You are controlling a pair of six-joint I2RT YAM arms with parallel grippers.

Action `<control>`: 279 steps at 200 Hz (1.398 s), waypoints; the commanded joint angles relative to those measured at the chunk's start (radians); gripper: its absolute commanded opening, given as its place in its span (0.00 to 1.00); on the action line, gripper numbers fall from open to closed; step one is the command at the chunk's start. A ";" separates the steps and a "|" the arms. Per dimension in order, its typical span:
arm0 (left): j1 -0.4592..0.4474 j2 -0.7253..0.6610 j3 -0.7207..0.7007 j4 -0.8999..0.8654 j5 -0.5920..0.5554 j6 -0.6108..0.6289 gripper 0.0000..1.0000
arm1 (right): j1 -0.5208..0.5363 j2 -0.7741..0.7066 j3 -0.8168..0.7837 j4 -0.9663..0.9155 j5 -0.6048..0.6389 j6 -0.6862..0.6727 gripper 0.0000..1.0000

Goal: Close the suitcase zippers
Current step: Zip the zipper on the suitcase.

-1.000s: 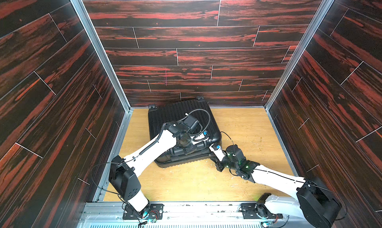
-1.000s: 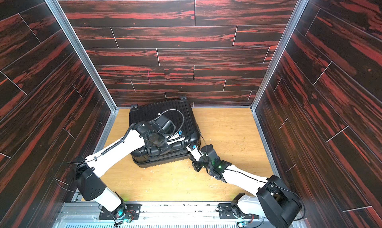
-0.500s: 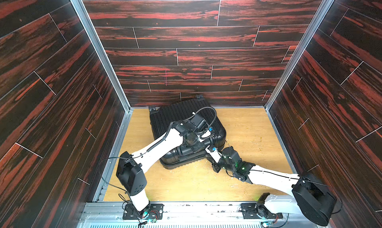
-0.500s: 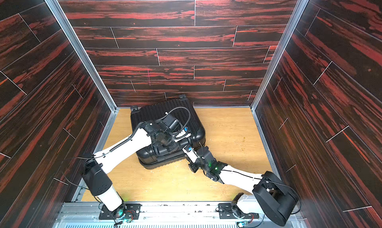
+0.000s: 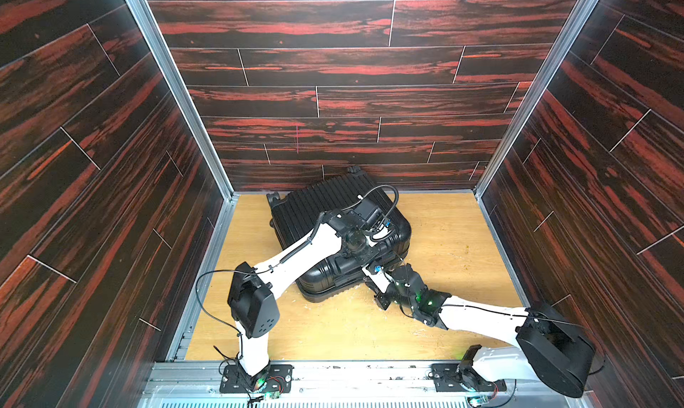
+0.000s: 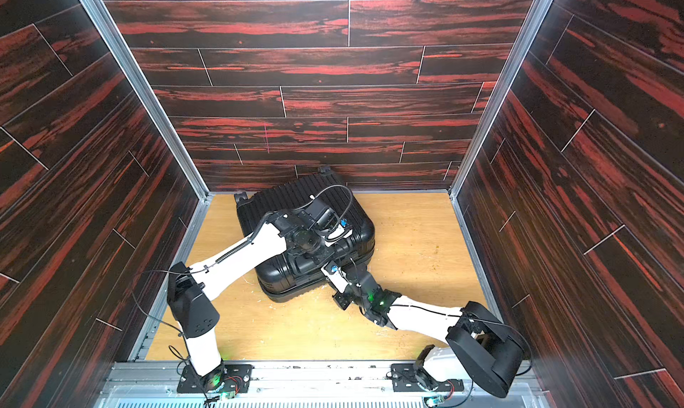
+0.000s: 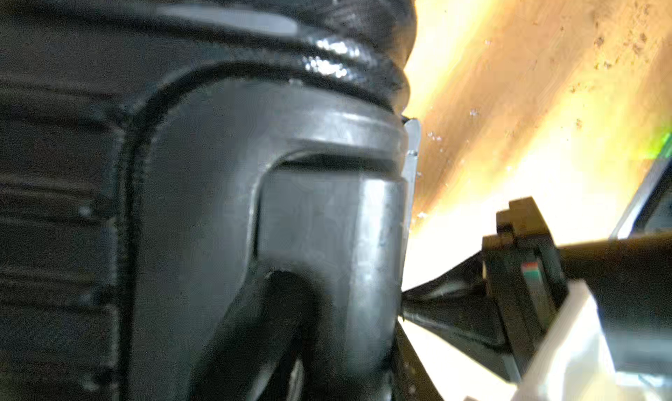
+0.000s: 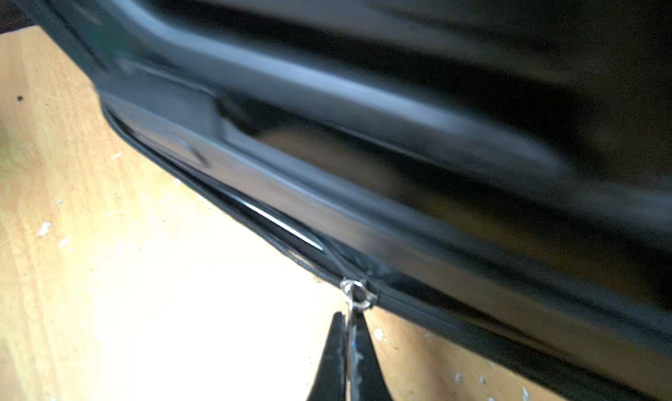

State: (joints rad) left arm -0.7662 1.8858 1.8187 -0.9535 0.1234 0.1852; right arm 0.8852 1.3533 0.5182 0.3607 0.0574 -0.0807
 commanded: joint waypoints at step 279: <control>0.025 0.143 0.187 0.231 -0.091 -0.079 0.20 | 0.217 0.054 0.070 0.057 0.011 0.065 0.00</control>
State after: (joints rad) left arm -0.7662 2.0335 2.0418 -1.0630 0.1047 0.1459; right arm 0.9970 1.4212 0.5674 0.3733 0.2676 -0.0410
